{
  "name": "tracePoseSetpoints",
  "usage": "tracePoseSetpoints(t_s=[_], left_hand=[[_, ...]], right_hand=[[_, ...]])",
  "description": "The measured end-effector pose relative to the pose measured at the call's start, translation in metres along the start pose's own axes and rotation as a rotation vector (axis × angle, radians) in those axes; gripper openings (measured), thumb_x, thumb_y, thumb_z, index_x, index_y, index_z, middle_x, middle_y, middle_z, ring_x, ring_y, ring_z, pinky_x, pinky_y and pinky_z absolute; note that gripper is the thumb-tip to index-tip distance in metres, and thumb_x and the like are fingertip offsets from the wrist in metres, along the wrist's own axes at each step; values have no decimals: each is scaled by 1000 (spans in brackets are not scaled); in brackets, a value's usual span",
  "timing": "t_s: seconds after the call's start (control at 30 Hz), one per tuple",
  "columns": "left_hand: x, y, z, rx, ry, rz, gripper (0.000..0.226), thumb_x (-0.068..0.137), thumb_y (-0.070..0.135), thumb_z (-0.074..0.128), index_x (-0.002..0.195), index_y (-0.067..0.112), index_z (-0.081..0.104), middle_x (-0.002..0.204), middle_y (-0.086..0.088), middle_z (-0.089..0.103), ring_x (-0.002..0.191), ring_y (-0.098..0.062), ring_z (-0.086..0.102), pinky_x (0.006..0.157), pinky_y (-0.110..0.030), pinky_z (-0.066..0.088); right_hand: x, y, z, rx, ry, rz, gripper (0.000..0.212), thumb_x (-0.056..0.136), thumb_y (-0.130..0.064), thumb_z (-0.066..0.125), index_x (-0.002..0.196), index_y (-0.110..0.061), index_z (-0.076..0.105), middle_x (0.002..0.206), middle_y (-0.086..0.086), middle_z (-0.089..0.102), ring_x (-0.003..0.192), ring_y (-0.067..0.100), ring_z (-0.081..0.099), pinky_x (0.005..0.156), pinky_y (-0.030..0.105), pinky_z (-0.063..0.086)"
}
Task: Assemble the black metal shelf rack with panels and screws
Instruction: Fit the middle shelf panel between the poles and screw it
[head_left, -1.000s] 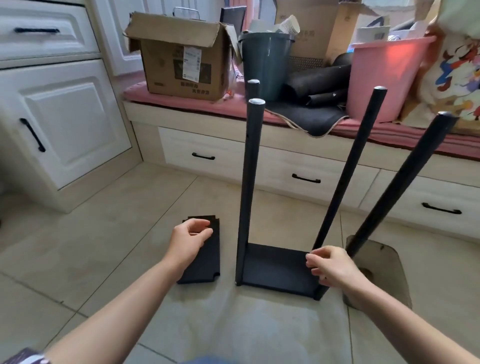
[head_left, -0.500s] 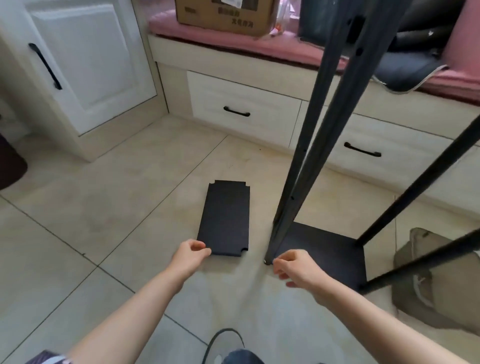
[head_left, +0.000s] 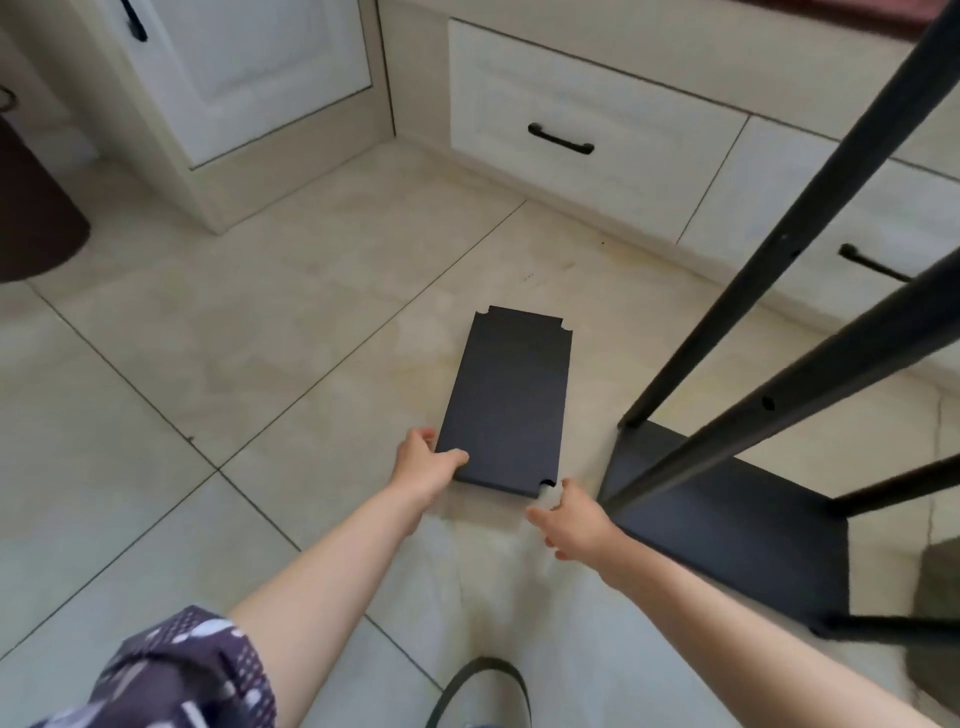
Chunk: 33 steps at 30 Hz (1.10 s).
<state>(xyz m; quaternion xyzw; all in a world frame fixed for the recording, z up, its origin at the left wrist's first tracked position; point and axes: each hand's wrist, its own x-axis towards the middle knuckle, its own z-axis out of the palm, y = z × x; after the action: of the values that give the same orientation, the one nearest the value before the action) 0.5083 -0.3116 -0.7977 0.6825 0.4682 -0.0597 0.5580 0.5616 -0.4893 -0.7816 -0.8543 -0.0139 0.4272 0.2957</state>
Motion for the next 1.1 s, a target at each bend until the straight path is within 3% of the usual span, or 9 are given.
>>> tracePoseSetpoints(t_s=[0.13,0.27,0.37,0.57,0.67,0.8,0.9,1.0,1.1], left_hand=[[11,1,4,11,17,-10,60,90,12,64,146,7,44,145,-10,53,131,-28,52,111,-39,41],[14,1,8,-24,21,-3,37,90,8,60,127,10,61,132,-9,64,119,-29,60,106,-38,46],[15,-2,9,-34,46,5,45,91,10,59,135,8,58,131,-8,64,119,-29,59,105,-39,47],[16,-9,1,-170,105,10,33,93,12,60,126,13,55,125,-9,64,112,-31,62,102,-48,50],[13,-12,-5,-317,39,-16,45,94,13,66,136,11,51,123,-13,65,101,-27,67,89,-41,57],[-1,-9,-13,-516,-26,-55,56,91,2,70,142,5,47,117,-13,67,89,-20,69,71,-28,55],[-16,-7,-16,-620,-80,-56,54,91,1,68,142,4,50,124,-10,69,90,-20,69,74,-28,53],[-36,-13,-21,-652,-130,-34,49,89,4,71,135,11,59,117,-3,74,87,-16,71,76,-28,53],[-59,-15,-31,-644,-188,-21,38,87,9,72,124,16,68,112,0,76,80,-9,73,73,-26,51]], right_hand=[[15,-3,3,157,-21,68,41,98,-29,56,128,-12,34,122,14,56,108,29,62,88,39,56],[23,-3,6,329,-42,82,29,98,-28,57,122,-16,45,126,11,56,115,29,59,90,37,55],[24,-5,7,427,-34,82,34,98,-30,58,126,-14,49,124,6,56,110,27,61,90,36,56],[16,-8,7,574,39,110,34,94,-32,64,117,-10,50,114,3,58,98,22,67,83,41,60],[5,-14,6,777,5,109,15,95,-20,64,99,-12,52,104,3,63,90,24,73,84,45,59],[-9,-23,-1,863,2,49,6,99,-11,56,103,-13,52,107,8,66,80,24,76,80,45,60],[-24,-25,-11,872,3,-12,9,100,-10,53,108,-11,51,111,12,66,80,27,76,69,38,60],[-47,-24,-19,821,-5,-77,20,100,-10,54,117,-6,45,113,15,65,80,28,76,67,36,61],[-74,-25,-33,777,-10,-122,21,98,-11,57,108,-9,39,112,19,62,77,28,75,60,31,61]])
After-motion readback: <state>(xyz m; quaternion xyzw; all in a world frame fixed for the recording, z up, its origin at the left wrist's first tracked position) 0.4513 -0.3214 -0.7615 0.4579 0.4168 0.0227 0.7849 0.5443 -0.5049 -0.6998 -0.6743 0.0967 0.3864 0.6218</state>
